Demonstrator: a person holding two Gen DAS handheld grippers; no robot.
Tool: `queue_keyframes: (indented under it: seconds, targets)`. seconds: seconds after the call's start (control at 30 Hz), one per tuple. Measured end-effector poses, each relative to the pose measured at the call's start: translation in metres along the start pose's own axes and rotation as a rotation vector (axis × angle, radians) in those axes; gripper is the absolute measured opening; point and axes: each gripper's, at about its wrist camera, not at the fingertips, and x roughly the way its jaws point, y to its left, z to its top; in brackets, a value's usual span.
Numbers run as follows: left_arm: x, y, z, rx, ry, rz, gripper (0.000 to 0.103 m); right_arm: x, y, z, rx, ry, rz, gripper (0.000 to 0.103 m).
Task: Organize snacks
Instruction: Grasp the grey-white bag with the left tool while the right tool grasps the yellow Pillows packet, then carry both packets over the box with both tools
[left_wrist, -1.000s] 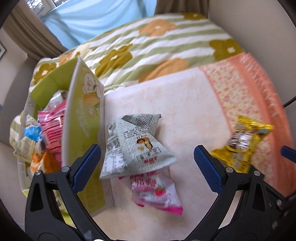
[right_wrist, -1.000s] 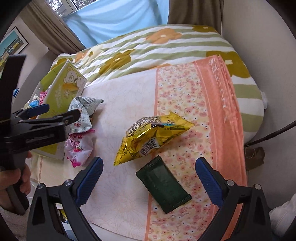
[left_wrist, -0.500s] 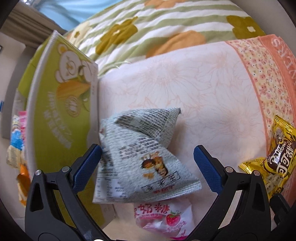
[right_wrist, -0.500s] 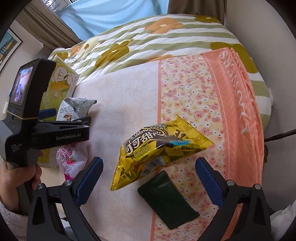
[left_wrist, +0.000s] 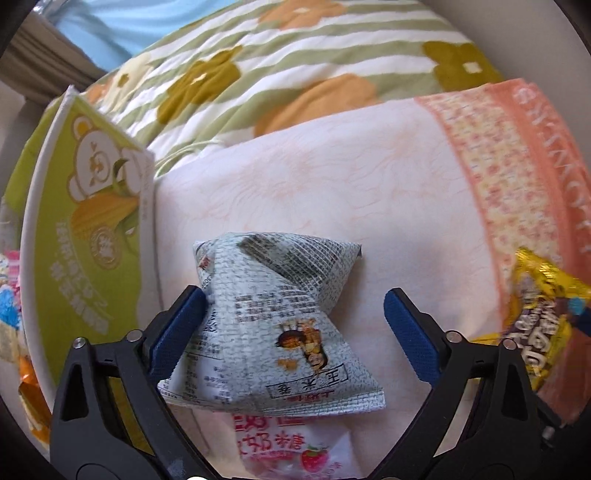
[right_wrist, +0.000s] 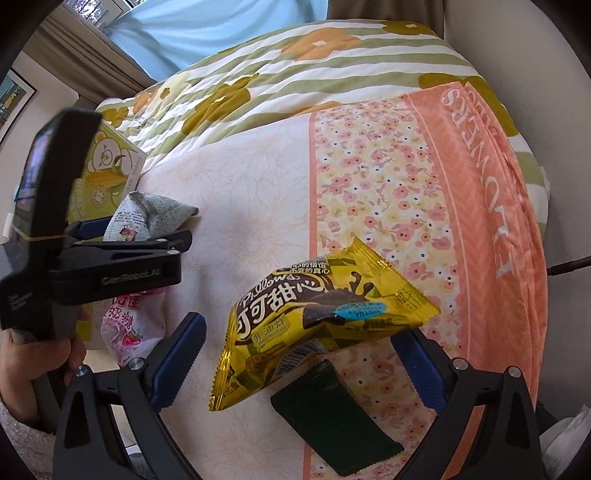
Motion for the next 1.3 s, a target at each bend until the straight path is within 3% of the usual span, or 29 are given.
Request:
queue_keyframes:
  seconds: [0.13, 0.3, 0.43, 0.6, 0.77, 1.1, 1.3]
  targets:
    - [-0.004, 0.006, 0.003, -0.035, -0.010, -0.024, 0.089, 0.007, 0.002, 0.004, -0.003, 0.006, 0.002, 0.099]
    - [0.022, 0.022, 0.002, -0.062, 0.089, -0.014, 0.089, 0.013, 0.005, 0.006, -0.007, 0.005, -0.002, 0.099]
    - [0.030, 0.027, 0.001, -0.074, 0.104, -0.039, 0.088, 0.016, 0.006, 0.006, -0.008, 0.008, -0.005, 0.099]
    - [0.029, 0.028, -0.002, -0.050, 0.089, -0.074, 0.078, 0.022, 0.007, 0.007, -0.011, 0.015, -0.009, 0.087]
    - [0.021, 0.033, -0.006, -0.046, 0.081, -0.106, 0.066, 0.027, 0.008, 0.007, -0.021, 0.020, -0.018, 0.084]
    - [-0.005, 0.038, -0.015, -0.082, 0.034, -0.144, 0.064, 0.019, 0.012, 0.005, -0.049, -0.025, -0.018, 0.068]
    - [-0.033, 0.038, -0.022, -0.108, -0.020, -0.154, 0.064, -0.004, 0.009, 0.000, -0.073, -0.071, -0.012, 0.064]
